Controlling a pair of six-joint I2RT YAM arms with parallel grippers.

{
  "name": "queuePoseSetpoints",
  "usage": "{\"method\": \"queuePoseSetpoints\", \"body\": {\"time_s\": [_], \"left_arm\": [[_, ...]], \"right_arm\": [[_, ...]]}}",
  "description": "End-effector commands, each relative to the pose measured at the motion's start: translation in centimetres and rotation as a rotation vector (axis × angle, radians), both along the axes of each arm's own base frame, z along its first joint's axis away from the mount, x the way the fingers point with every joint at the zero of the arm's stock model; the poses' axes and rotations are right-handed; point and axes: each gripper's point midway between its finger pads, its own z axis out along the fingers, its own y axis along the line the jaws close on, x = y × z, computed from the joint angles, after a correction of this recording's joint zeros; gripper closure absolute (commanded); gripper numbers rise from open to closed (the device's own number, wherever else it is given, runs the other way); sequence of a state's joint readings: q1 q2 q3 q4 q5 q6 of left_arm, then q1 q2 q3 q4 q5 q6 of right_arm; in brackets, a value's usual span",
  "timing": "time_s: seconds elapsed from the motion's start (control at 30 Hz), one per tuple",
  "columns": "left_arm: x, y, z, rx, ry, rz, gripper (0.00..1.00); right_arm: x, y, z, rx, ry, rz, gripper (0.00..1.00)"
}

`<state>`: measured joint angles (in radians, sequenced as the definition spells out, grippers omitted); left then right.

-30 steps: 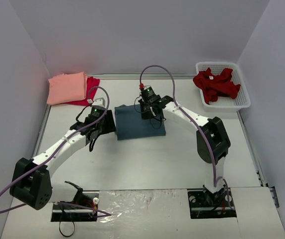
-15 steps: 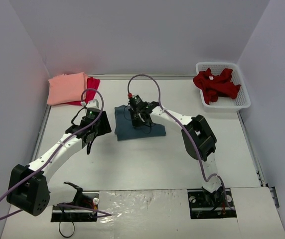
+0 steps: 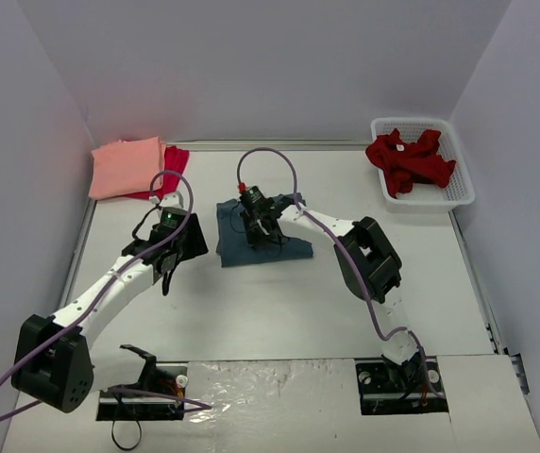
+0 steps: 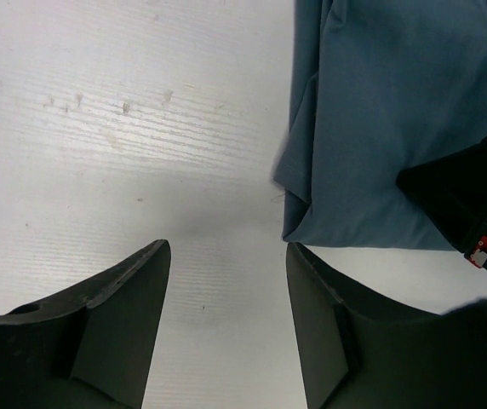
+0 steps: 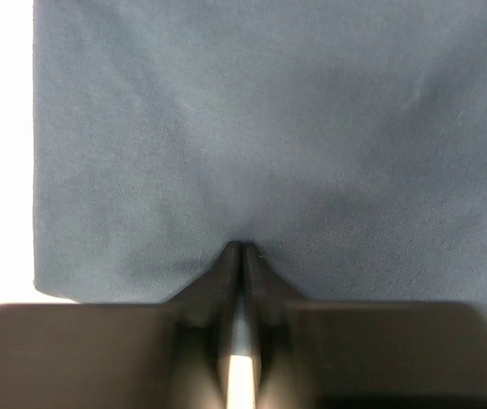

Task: Fold and stack the t-shirts
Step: Put the neatly folded tshirt into the corner of the board with the left arm

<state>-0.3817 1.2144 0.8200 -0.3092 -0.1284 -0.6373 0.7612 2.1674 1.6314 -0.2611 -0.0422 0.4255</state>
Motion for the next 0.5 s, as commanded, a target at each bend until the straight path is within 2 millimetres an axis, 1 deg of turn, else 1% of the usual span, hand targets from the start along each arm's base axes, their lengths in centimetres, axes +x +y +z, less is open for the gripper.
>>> {"method": "queuePoseSetpoints", "body": {"time_s": [0.0,0.03,0.07,0.1,0.13,0.23,0.27,0.3,0.4,0.47], "left_arm": [[-0.1,0.8,1.3,-0.014,-0.040,0.039,0.45],[-0.1,0.9,1.7,-0.018,-0.049,0.047,0.44],[-0.2,1.2,1.8,-0.017,-0.051,0.061,0.43],[-0.2,1.5,2.0,-0.017,-0.054,0.074,0.43],[-0.4,1.8,2.2,-0.018,-0.058,0.093,0.43],[-0.4,2.5,2.6,-0.030,-0.067,0.131,0.42],[-0.6,2.7,2.8,-0.034,-0.067,0.143,0.42],[-0.6,3.0,2.8,-0.041,-0.066,0.159,0.42],[-0.8,3.6,2.7,-0.047,-0.059,0.187,0.41],[-0.9,3.7,2.6,-0.052,-0.053,0.192,0.41]], "right_arm": [[0.3,1.1,3.9,0.038,-0.062,0.013,0.89],[0.3,1.4,4.9,0.051,-0.079,0.022,0.82],[-0.1,1.7,5.2,0.052,-0.083,0.035,0.77],[-0.4,1.8,5.6,0.050,-0.090,0.044,0.69],[-0.5,1.8,6.4,0.048,-0.109,0.047,0.67],[-1.8,2.6,6.9,0.040,-0.123,0.092,0.64],[-2.0,2.4,7.0,0.012,-0.142,0.089,0.64],[-2.8,2.9,6.9,0.001,-0.147,0.111,0.64],[-3.8,3.2,6.4,-0.042,-0.158,0.144,0.64],[-4.9,3.7,6.1,-0.062,-0.163,0.169,0.63]]}}
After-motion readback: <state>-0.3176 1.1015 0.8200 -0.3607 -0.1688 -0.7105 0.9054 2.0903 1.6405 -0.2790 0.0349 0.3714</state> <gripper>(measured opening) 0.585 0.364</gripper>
